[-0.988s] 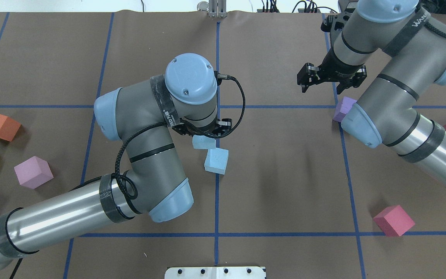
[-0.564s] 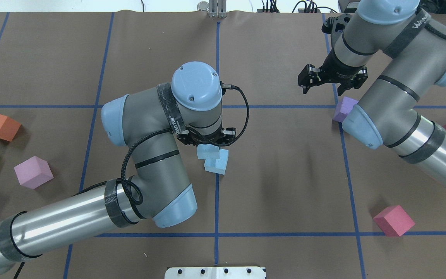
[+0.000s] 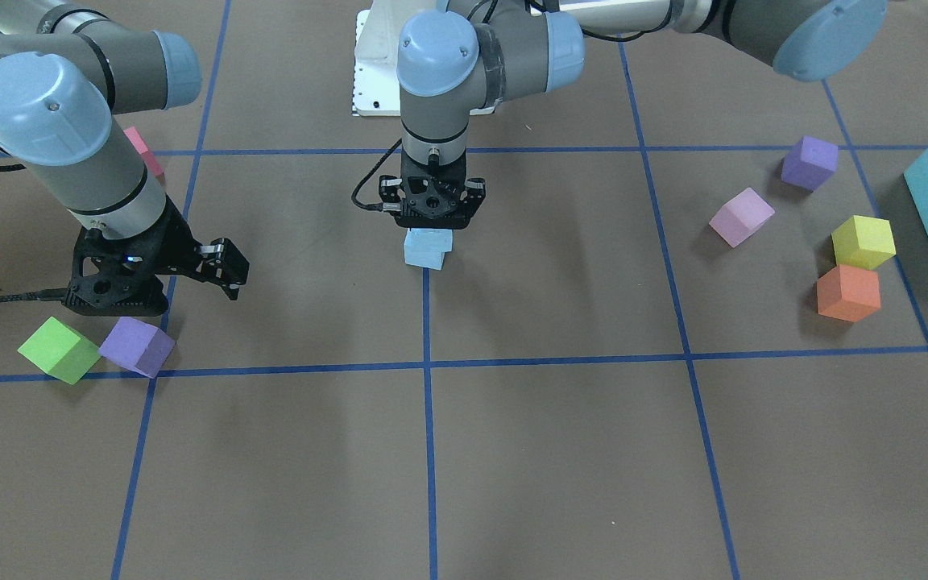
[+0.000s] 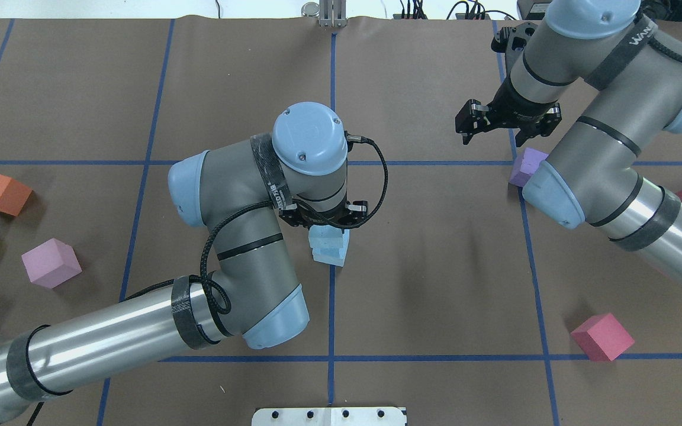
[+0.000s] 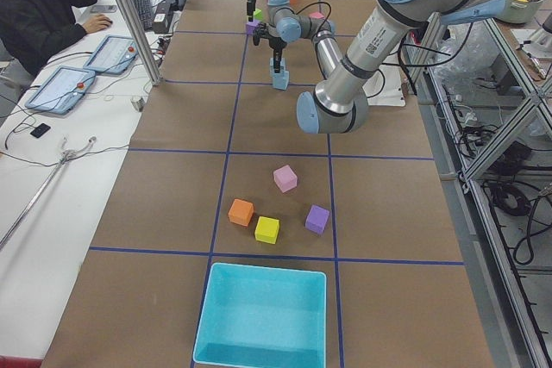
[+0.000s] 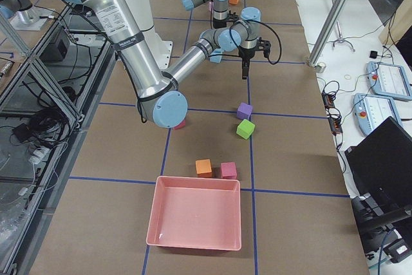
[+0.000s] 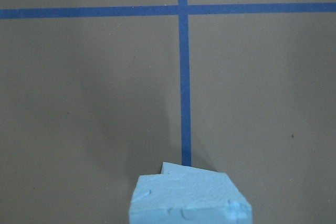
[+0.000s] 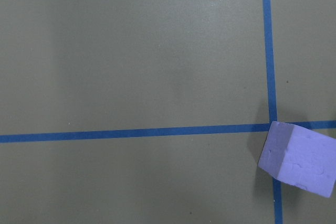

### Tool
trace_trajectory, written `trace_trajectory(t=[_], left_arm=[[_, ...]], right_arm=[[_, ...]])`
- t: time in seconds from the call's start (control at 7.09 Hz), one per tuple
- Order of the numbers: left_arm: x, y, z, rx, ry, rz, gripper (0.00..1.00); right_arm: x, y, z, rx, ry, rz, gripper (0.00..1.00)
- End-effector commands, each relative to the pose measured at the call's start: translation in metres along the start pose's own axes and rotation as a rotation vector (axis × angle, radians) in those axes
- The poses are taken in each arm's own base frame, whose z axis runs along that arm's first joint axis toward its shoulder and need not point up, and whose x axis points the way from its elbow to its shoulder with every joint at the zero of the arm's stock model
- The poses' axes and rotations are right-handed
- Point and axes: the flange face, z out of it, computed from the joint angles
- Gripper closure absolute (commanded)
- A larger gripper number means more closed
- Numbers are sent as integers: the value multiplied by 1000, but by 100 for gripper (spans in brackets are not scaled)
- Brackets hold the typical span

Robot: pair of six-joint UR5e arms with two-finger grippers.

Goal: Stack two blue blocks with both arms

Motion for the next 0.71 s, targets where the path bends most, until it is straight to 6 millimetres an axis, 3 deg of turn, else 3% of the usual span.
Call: trace_trajectory(t=[0.0,0.28,0.42,0.56], left_arm=[[1,4,6,-8,-2,5,40],[2,7,5,-34,7,3,31],[2,8,4,-33,9,7,13],[2,8,3,-32,11,13,3]], right_arm=[[0,0,2,-2,2,0,0],[-1,1,3,-4,2,-2,0],[-2,2,3,-4,1,-4,0],[-3,3,3,-5,1,-5,0]])
